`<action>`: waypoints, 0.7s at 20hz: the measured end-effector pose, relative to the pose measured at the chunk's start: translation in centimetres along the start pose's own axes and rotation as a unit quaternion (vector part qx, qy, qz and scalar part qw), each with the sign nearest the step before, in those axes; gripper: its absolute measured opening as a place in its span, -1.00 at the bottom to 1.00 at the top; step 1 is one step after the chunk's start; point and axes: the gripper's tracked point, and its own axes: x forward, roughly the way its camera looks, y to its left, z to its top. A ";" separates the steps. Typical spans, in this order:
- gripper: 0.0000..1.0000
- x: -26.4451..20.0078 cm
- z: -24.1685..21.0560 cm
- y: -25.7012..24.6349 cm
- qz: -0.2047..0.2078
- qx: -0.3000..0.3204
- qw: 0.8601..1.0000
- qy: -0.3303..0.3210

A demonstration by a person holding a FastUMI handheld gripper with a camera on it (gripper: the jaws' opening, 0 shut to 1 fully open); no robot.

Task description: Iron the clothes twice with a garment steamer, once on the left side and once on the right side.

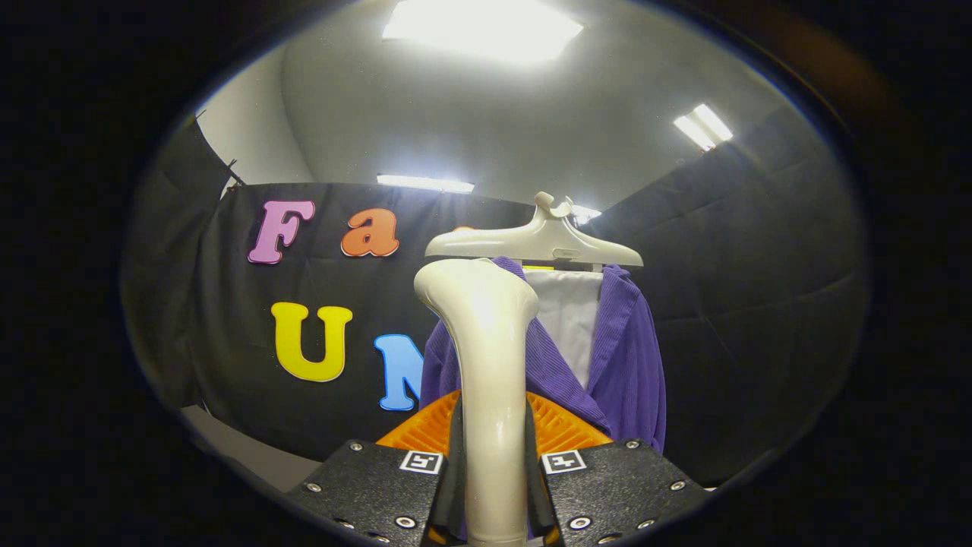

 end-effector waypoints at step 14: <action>-0.33 1.6 -8.8 -1.4 -0.007 -0.006 0.998 0.070</action>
